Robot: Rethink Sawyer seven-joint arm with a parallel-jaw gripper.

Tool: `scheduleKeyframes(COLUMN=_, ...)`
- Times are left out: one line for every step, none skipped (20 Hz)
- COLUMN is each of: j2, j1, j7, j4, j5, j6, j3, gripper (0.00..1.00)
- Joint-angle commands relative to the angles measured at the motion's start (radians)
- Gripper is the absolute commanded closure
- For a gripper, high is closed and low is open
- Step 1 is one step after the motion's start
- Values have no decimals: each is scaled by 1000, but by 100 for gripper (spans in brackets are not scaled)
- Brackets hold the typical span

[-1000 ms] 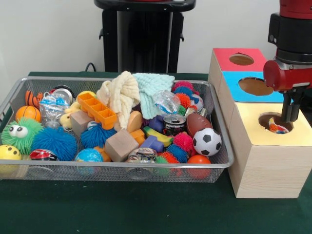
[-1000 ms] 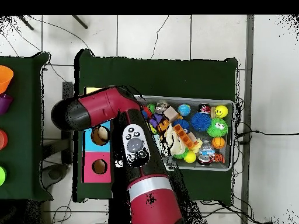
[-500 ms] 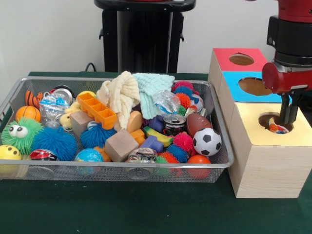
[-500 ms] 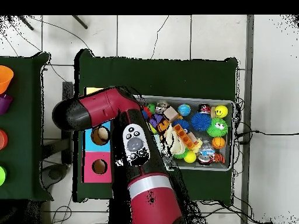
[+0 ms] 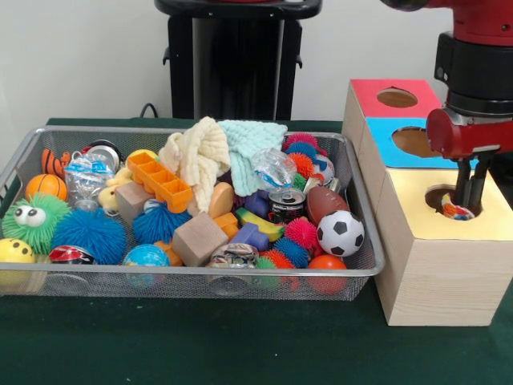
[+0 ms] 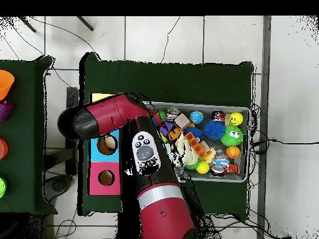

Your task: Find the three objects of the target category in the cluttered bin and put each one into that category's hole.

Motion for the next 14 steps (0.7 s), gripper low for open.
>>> scheduleKeyframes(j2=48, j1=-39, j7=-128, j4=7, j5=-64, j6=71, j3=31, gripper=100)
scheduleKeyframes(j2=48, j1=-41, j7=-129, j4=9, j5=-66, j6=69, j3=31, gripper=100)
scheduleKeyframes(j2=49, j1=-44, j7=-131, j4=11, j5=-67, j6=66, j3=31, gripper=100)
scheduleKeyframes(j2=51, j1=-46, j7=-131, j4=12, j5=-69, j6=61, j3=32, gripper=100)
scheduleKeyframes(j2=55, j1=-49, j7=-131, j4=12, j5=-70, j6=55, j3=32, gripper=100)
scheduleKeyframes(j2=58, j1=-51, j7=-131, j4=11, j5=-73, j6=49, j3=32, gripper=100)
scheduleKeyframes(j2=62, j1=-53, j7=-130, j4=10, j5=-76, j6=44, j3=32, gripper=100)
scheduleKeyframes(j2=66, j1=-52, j7=-126, j4=6, j5=-79, j6=40, j3=30, gripper=100)
scheduleKeyframes(j2=70, j1=-52, j7=-124, j4=2, j5=-84, j6=37, j3=27, gripper=100)
scheduleKeyframes(j2=74, j1=-50, j7=-119, j4=-3, j5=-90, j6=33, j3=24, gripper=100)
scheduleKeyframes(j2=79, j1=-49, j7=-115, j4=-7, j5=-95, j6=30, j3=21, gripper=100)
scheduleKeyframes(j2=83, j1=-48, j7=-112, j4=-10, j5=-101, j6=25, j3=19, gripper=100)
scheduleKeyframes(j2=87, j1=-48, j7=-109, j4=-12, j5=-105, j6=21, j3=19, gripper=100)
scheduleKeyframes(j2=90, j1=-48, j7=-107, j4=-13, j5=-109, j6=18, j3=18, gripper=100)
